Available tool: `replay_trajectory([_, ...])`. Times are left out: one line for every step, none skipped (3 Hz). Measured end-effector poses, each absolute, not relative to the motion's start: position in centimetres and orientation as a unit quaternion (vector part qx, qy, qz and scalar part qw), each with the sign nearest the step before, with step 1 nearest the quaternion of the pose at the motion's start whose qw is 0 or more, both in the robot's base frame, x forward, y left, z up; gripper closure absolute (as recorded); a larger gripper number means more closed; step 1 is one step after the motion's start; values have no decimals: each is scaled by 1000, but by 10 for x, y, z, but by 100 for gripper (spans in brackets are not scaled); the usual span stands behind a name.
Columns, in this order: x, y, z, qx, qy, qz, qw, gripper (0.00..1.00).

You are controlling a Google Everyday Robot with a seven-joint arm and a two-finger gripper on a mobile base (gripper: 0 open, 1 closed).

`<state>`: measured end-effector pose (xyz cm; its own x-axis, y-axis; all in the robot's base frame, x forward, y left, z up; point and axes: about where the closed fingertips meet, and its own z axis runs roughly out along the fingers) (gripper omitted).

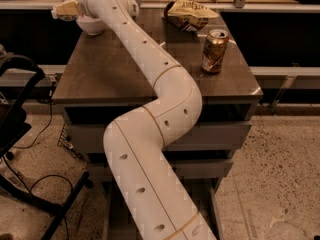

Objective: Place water bottle into white bowl

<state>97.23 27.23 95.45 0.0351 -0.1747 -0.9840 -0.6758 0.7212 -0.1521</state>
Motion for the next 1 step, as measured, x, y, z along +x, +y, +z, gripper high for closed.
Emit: replay_trajectory([972, 272, 954, -319, 667, 194, 645, 0])
